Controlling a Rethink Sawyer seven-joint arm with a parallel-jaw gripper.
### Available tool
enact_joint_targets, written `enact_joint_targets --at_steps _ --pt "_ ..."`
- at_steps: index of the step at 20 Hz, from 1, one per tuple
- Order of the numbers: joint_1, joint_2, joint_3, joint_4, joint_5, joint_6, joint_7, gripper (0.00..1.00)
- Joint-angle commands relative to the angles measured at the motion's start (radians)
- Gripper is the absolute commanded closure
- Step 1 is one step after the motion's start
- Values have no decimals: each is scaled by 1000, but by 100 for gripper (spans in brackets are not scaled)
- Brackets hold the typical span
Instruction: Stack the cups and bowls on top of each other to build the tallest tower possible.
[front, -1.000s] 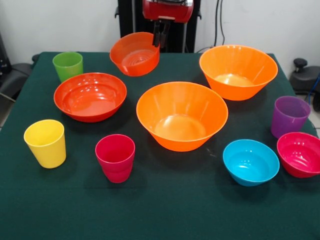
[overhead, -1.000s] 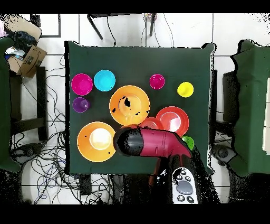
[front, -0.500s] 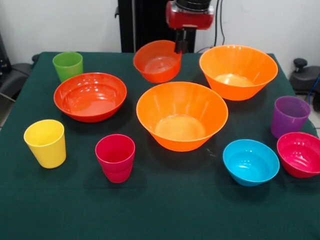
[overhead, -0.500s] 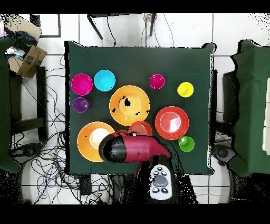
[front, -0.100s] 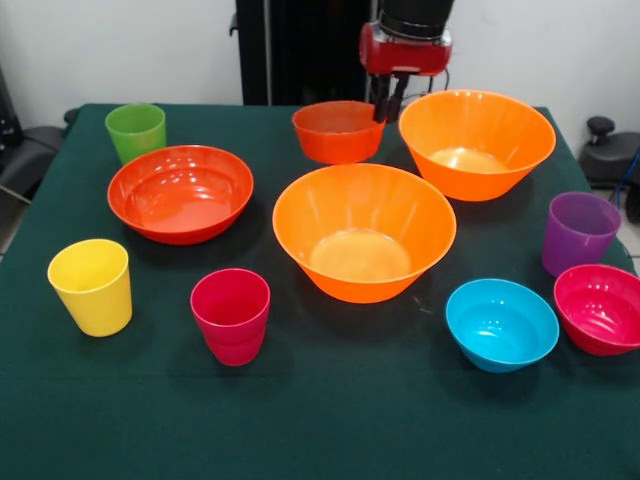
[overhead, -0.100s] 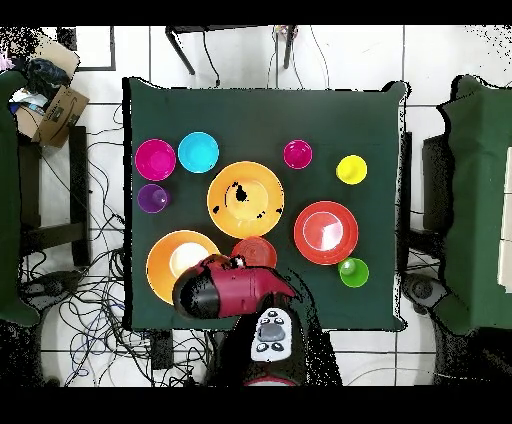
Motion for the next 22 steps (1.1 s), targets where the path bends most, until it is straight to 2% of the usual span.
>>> enact_joint_targets --at_steps 1,14,22 --pt "22 76 -3 33 -46 -81 153 100" --pt "13 75 -13 35 -37 -93 144 100" --pt "57 51 -47 38 4 -39 173 100"
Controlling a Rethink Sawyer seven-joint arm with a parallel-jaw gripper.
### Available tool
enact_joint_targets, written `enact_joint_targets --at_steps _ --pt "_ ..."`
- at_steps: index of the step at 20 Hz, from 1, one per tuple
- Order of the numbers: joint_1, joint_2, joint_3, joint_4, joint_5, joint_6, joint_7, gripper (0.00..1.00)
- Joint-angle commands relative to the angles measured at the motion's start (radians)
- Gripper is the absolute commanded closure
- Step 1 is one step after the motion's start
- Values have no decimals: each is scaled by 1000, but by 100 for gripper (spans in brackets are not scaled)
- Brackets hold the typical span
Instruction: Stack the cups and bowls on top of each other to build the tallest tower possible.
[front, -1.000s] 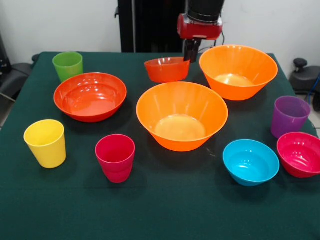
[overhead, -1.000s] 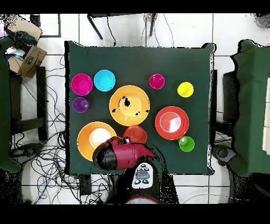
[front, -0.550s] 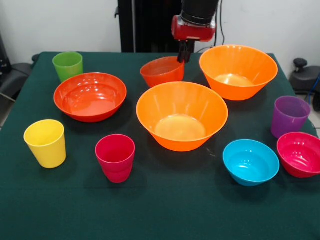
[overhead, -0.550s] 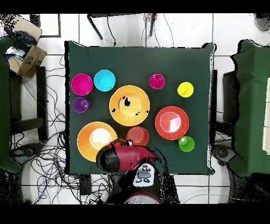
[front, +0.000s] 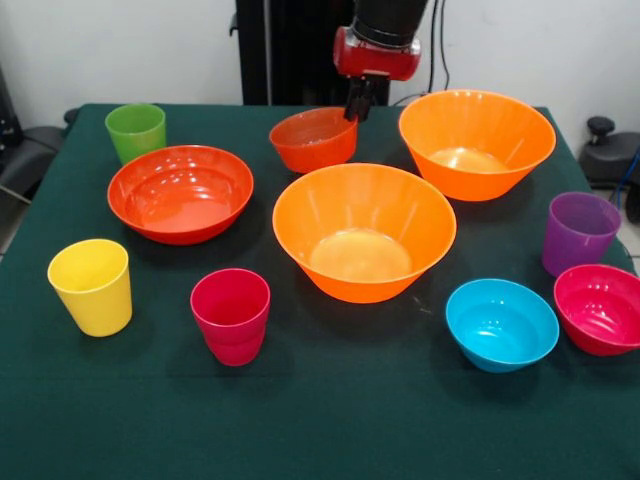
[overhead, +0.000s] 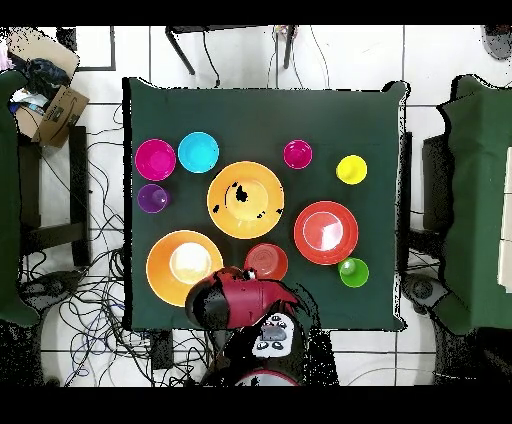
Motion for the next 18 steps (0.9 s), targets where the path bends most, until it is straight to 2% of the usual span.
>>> enact_joint_targets --at_steps 1,12,18 --pt "34 -8 31 24 5 3 160 100" --pt "22 -2 26 20 -5 2 144 100" --pt "26 31 14 -1 -3 -11 147 100"
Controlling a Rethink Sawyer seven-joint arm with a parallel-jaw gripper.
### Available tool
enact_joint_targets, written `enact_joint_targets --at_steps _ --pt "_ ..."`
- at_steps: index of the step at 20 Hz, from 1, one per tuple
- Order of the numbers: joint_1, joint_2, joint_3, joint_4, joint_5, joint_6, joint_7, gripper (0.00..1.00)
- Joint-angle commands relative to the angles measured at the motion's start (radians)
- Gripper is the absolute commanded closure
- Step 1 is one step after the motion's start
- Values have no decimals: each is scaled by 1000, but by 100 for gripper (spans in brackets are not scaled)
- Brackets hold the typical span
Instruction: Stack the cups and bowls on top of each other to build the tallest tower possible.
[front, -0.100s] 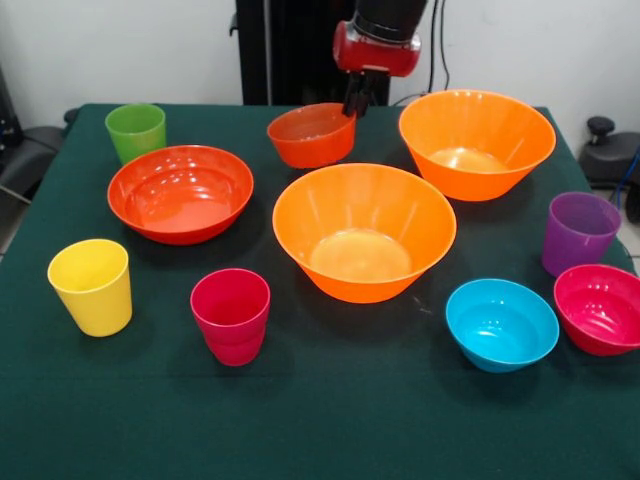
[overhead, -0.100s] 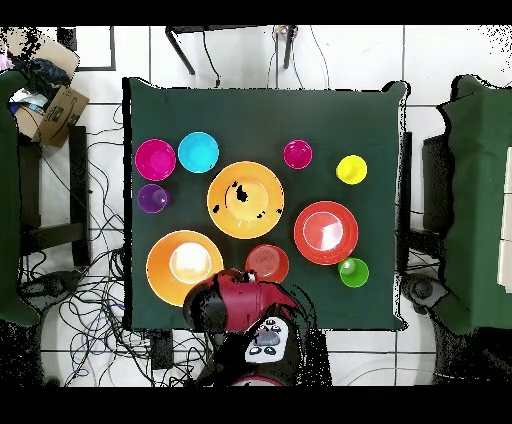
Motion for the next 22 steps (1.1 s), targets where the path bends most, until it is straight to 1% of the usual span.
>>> enact_joint_targets --at_steps 1,2,9,14,22 --pt "1 33 48 -4 -3 -14 147 100" --pt "0 39 47 -10 -4 -14 145 100" --pt "-13 19 62 -5 2 15 134 100" --pt "-23 -21 90 -4 29 53 139 100" --pt "-29 -42 100 -25 53 101 139 100"
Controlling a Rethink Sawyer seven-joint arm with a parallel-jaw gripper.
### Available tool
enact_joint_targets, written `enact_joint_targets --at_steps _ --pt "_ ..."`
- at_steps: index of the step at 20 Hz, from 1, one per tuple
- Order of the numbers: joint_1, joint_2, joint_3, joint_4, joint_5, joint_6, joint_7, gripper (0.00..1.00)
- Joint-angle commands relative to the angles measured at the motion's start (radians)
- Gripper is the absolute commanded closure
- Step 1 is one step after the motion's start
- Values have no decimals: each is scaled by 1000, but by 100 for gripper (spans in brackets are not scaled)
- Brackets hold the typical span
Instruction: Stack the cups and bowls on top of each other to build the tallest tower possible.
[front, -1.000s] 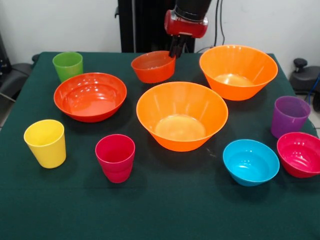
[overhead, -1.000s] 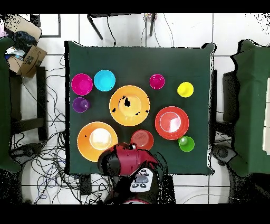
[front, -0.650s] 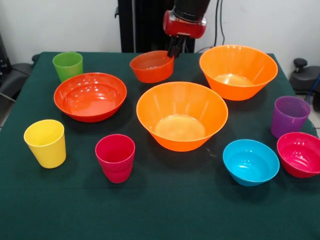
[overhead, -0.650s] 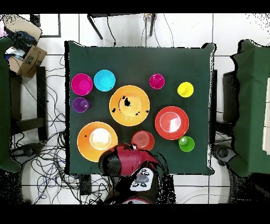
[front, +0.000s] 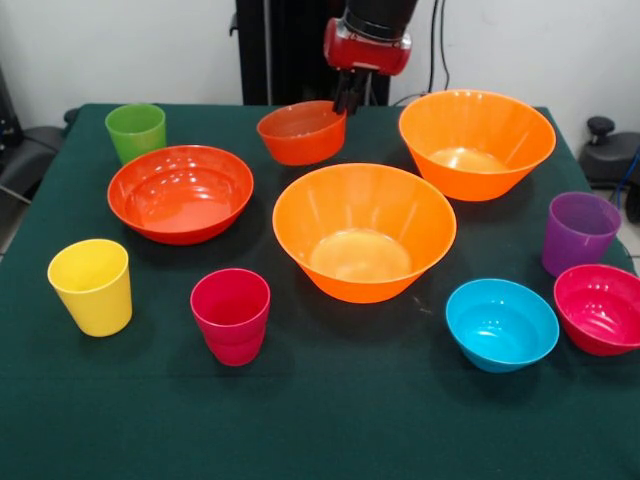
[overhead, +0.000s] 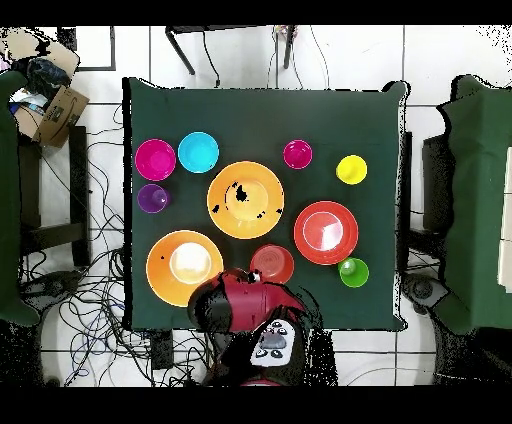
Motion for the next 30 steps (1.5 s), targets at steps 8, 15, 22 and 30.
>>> enact_joint_targets --at_steps 8,15,22,30 --pt "-5 -25 92 -70 64 120 141 100" --pt "-4 -10 91 -96 82 125 147 100" --pt "-23 0 119 -105 99 115 138 100" --pt "-39 21 130 -127 93 62 129 100"
